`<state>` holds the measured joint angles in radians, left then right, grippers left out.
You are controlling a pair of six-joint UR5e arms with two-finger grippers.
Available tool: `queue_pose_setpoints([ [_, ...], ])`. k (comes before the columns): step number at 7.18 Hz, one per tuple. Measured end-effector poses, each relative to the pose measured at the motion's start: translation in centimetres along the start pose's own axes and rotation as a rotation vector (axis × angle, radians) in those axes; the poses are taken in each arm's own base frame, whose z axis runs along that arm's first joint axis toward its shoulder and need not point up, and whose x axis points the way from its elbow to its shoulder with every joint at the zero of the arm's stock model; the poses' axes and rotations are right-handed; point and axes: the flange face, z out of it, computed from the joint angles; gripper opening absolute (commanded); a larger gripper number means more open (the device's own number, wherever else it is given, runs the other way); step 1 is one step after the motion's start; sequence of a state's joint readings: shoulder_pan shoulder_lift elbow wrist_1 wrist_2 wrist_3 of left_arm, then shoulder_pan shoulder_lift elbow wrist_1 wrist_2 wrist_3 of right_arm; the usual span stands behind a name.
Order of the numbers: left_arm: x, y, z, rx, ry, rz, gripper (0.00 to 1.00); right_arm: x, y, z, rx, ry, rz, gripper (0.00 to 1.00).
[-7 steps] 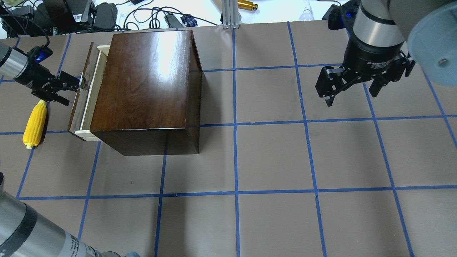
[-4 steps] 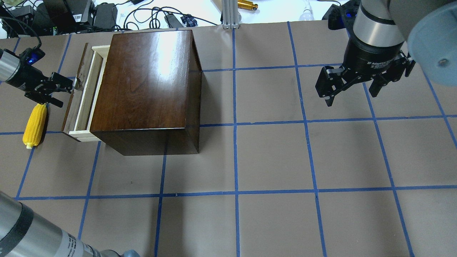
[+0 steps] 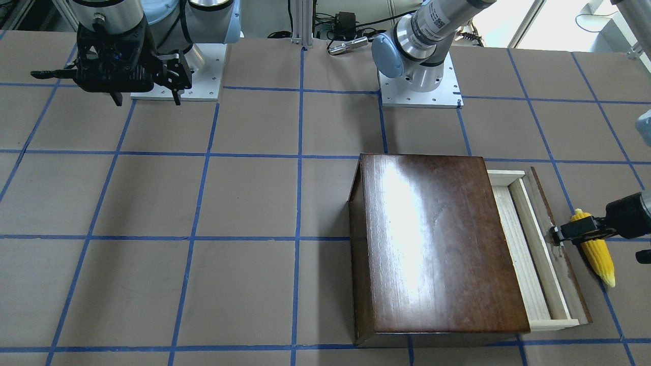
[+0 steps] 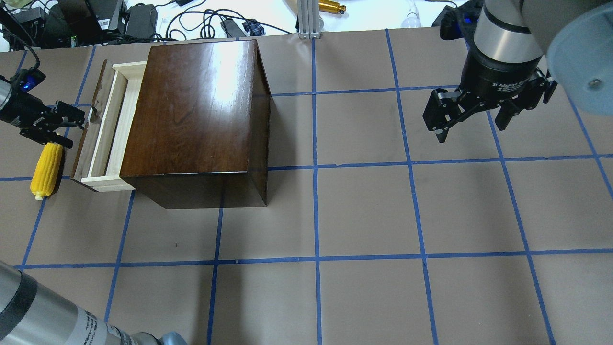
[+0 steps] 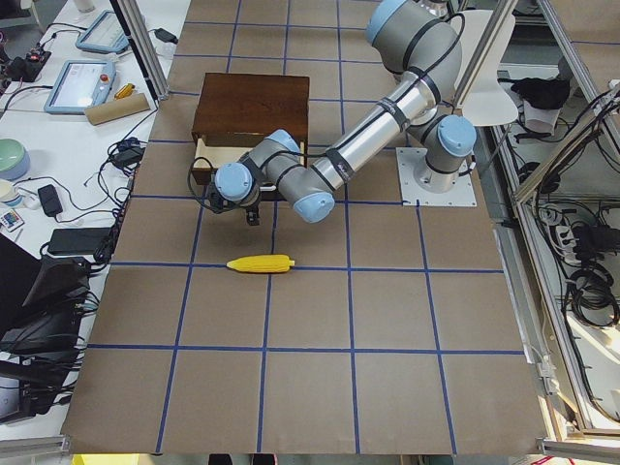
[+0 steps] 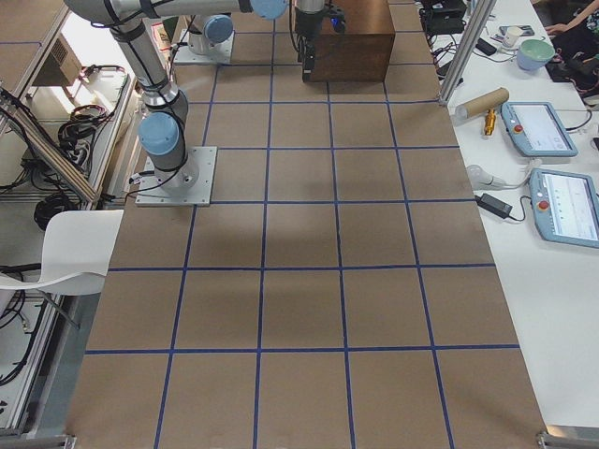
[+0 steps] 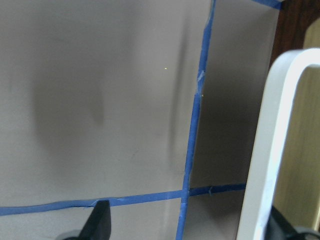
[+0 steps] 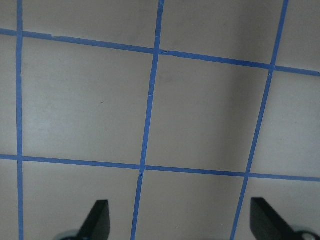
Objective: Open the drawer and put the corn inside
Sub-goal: 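Release the handle and move the left gripper to the yellow corn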
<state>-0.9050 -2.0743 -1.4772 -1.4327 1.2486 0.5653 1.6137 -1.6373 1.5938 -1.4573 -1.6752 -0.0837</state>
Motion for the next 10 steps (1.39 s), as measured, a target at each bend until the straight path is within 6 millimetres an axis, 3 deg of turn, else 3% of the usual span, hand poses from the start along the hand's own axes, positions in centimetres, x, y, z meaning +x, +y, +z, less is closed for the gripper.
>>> queue_pose_setpoints([
  [2,-0.9,0.3,-0.4,0.007,0.002,-0.012,1.0,0.0,0.0,0.0,0.0,0.0,0.0,1.0],
  [6,-0.9,0.4,-1.2,0.019,-0.004,-0.012,1.0,0.0,0.0,0.0,0.001,0.0,0.0,1.0],
  [10,-0.4,-0.3,-6.3,0.045,-0.143,0.041,1.0,0.0,0.0,0.0,0.0,0.0,0.0,1.0],
])
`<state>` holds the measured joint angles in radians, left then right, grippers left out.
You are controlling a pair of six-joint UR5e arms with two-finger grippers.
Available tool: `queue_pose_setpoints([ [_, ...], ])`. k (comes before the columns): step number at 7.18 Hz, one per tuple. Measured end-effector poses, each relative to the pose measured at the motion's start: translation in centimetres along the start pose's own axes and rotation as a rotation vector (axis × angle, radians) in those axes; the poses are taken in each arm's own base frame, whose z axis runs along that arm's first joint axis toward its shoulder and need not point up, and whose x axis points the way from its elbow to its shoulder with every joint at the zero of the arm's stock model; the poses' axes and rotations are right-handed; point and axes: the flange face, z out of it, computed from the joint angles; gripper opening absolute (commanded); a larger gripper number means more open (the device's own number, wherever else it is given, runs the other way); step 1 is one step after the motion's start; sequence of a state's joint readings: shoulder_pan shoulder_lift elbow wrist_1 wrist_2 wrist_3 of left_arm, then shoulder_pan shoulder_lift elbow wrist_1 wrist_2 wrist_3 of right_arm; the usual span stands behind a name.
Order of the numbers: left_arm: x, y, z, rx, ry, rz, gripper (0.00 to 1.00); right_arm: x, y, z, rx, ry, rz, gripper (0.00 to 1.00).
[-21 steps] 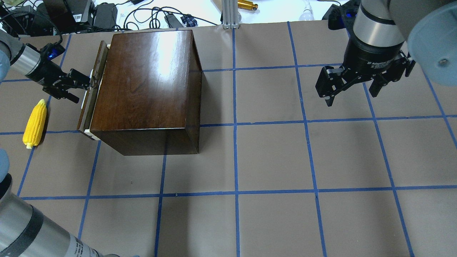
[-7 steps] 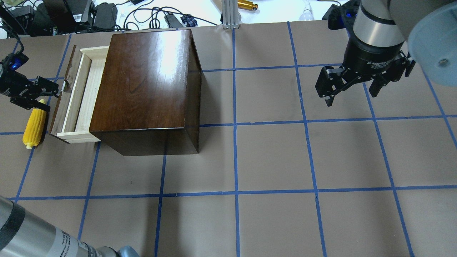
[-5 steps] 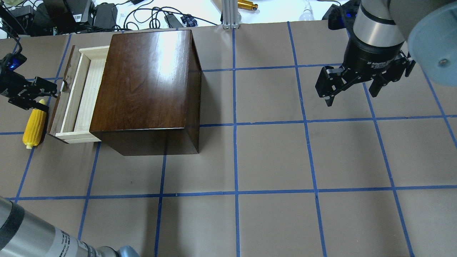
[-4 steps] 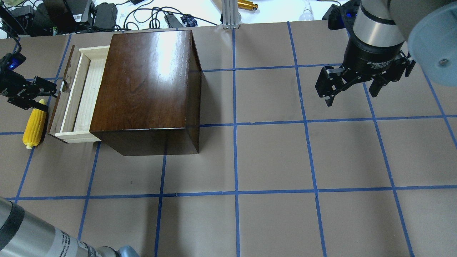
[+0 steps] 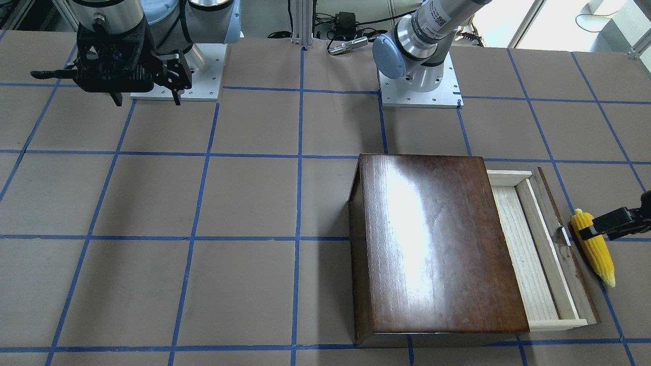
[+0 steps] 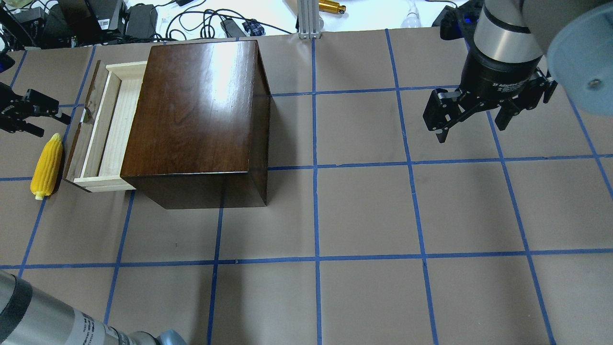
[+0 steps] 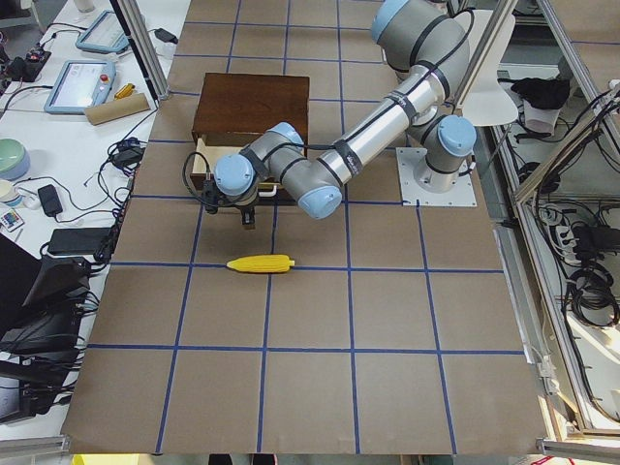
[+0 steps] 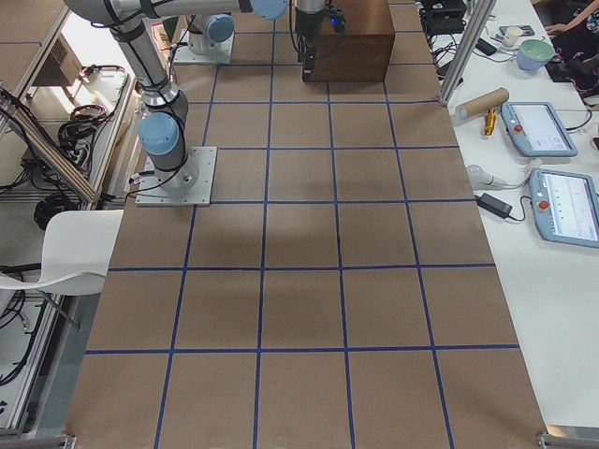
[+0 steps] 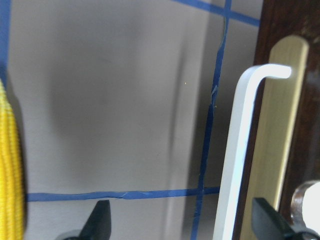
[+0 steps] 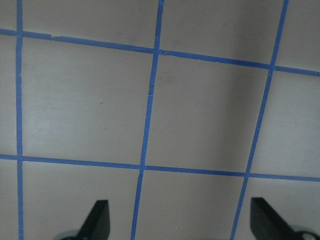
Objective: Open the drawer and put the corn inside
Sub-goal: 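Release the handle and move the left gripper to the yellow corn, then grasp the yellow corn cob with the left gripper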
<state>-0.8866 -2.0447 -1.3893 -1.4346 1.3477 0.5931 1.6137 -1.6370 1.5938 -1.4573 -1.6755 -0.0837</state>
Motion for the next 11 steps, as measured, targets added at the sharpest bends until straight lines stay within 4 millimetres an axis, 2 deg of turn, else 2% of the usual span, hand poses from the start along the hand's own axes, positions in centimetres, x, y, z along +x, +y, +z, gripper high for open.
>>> queue_pose_setpoints([
  [2,-2.2,-0.6,-0.6,-0.028,-0.158,0.049,1.0,0.0,0.0,0.0,0.0,0.001,0.0,1.0],
  [3,-3.6,-0.8,0.2,-0.038,-0.21,0.055,1.0,0.0,0.0,0.0,0.0,0.001,0.0,1.0],
  [5,-6.2,-0.9,3.9,-0.069,-0.229,0.053,1.0,0.0,0.0,0.0,0.001,0.001,0.0,1.0],
  [8,-8.1,0.1,9.7,-0.14,-0.246,0.067,1.0,0.0,0.0,0.0,0.001,0.001,0.0,1.0],
  [11,-9.4,0.1,12.7,-0.181,-0.272,0.094,1.0,0.0,0.0,0.0,0.001,0.001,0.0,1.0],
])
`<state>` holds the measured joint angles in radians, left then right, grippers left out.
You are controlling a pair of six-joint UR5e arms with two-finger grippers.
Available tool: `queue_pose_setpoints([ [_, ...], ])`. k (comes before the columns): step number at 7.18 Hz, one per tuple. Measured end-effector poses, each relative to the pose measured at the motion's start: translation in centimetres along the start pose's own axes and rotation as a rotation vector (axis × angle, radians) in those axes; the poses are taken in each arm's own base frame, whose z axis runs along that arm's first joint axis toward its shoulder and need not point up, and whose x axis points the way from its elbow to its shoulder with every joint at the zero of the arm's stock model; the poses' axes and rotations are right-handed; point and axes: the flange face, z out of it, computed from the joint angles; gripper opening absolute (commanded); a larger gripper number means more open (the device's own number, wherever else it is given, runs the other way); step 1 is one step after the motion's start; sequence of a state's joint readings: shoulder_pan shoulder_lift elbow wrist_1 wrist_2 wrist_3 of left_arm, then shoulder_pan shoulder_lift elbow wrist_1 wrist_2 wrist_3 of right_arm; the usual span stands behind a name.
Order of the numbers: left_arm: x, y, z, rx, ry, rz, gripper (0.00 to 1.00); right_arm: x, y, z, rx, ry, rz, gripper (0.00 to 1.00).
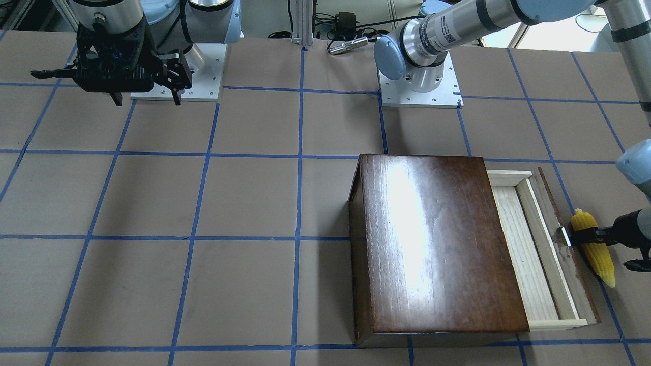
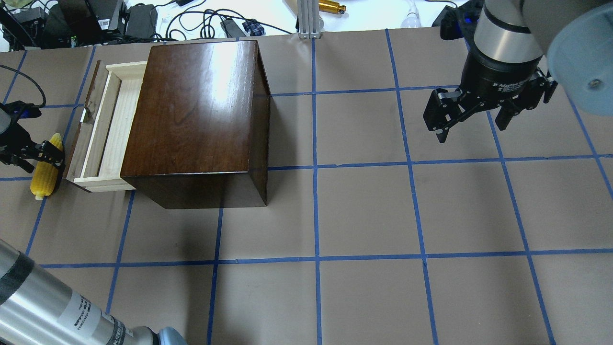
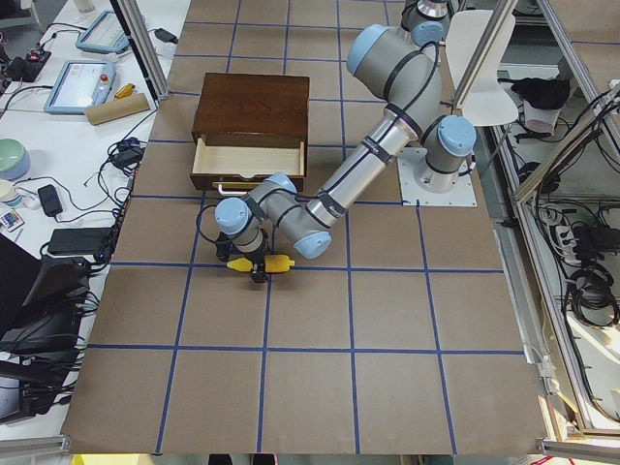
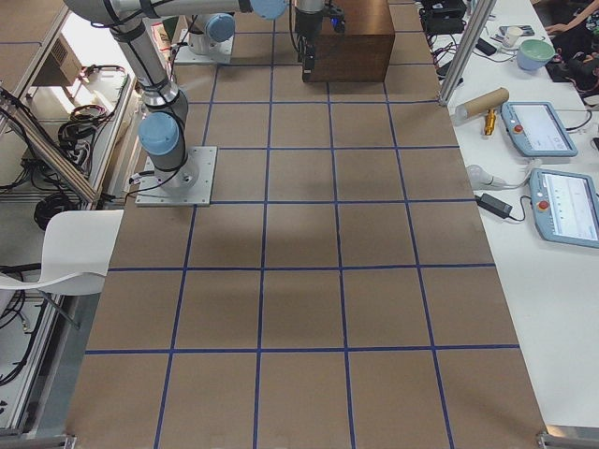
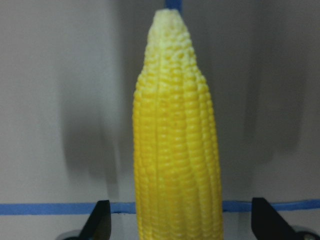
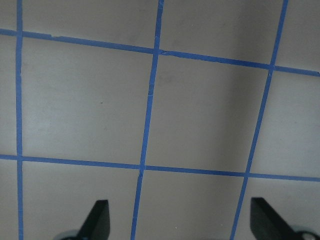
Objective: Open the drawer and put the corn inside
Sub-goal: 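Grasp the yellow corn cob with the left gripper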
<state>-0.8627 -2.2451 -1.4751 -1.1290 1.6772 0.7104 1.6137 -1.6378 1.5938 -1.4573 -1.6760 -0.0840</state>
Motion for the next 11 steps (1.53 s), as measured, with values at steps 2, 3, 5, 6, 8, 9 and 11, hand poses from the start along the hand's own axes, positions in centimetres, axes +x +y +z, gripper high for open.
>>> queue_pose_setpoints([
  [2,-0.06,-0.2,0.72,-0.007,0.003,0.002,1.0,0.0,0.01,-0.02,0.0,0.0,0.0,1.0],
  [3,-0.09,-0.25,0.81,-0.008,0.004,0.002,0.93,0.0,0.01,-0.01,0.0,0.0,0.0,1.0],
  [5,-0.15,-0.3,0.8,-0.004,0.002,0.002,0.59,0.0,-0.01,0.01,0.0,0.0,0.0,1.0],
  [6,-0.15,-0.33,0.78,-0.002,0.001,0.003,0.35,0.0,-0.02,0.02,-0.001,0.001,0.0,1.0],
  [8,-0.16,-0.4,0.73,0.003,-0.002,0.002,0.0,0.0,-0.03,0.03,-0.001,0.0,0.001,1.0],
  [9,-0.16,-0.41,0.7,0.005,-0.003,0.002,0.0,0.0,-0.02,0.02,0.0,0.0,0.001,1.0],
  [11,-0.15,-0.41,0.63,0.007,-0.003,0.001,0.0,0.0,-0.03,0.03,-0.001,0.0,0.001,1.0],
])
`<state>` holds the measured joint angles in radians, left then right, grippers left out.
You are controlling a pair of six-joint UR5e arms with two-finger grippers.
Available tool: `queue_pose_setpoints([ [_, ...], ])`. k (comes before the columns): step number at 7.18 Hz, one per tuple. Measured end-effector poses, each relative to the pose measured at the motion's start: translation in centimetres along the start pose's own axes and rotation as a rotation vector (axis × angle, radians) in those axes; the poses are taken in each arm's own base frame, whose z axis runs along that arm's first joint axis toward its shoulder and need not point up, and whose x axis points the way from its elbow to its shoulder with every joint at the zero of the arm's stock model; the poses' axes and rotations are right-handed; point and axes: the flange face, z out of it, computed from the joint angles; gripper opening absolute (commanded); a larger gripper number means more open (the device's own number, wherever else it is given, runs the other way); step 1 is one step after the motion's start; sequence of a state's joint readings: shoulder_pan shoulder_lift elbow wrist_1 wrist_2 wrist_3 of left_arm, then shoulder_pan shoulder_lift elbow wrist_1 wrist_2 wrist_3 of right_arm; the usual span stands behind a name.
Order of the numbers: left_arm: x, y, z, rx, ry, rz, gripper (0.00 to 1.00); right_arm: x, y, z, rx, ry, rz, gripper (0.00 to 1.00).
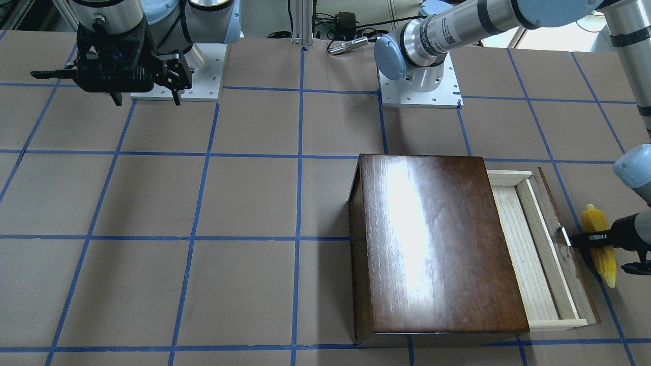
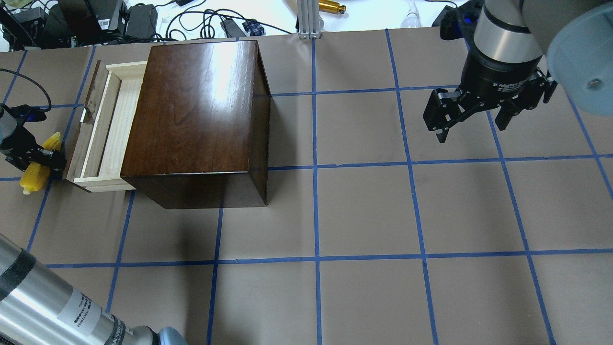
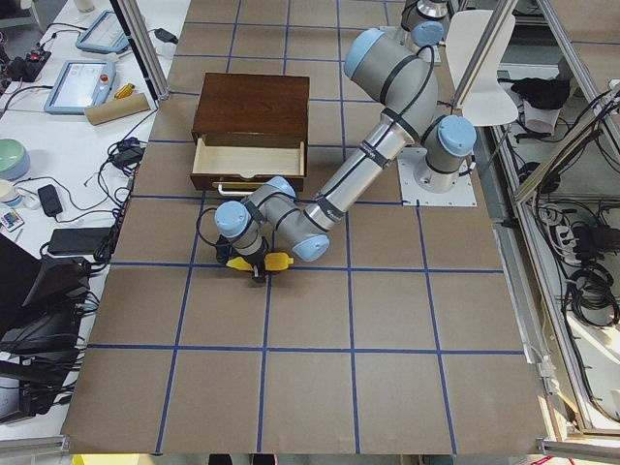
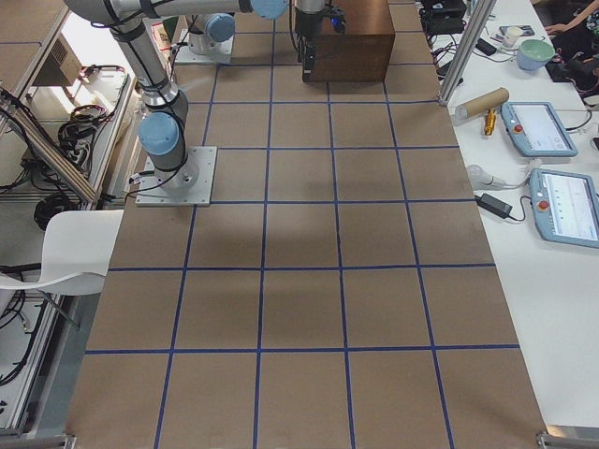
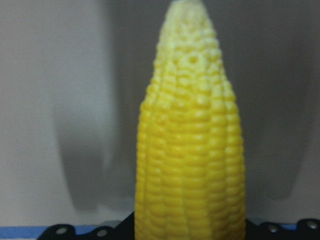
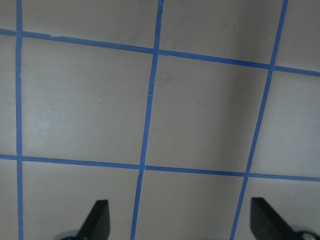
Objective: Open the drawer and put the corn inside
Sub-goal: 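Grasp the yellow corn cob with the left gripper, then lift the corn and carry it over the open drawer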
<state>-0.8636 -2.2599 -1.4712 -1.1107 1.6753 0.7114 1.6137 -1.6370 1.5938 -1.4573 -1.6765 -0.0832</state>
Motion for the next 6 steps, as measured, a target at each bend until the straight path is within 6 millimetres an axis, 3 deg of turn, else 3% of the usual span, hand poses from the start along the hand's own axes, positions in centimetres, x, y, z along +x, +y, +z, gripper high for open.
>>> queue_pose_setpoints([
  [6,0.14,-0.01,-0.8,0.009,-0.008,0.002,0.0,0.0,0.0,0.0,0.0,0.0,0.0,1.0],
])
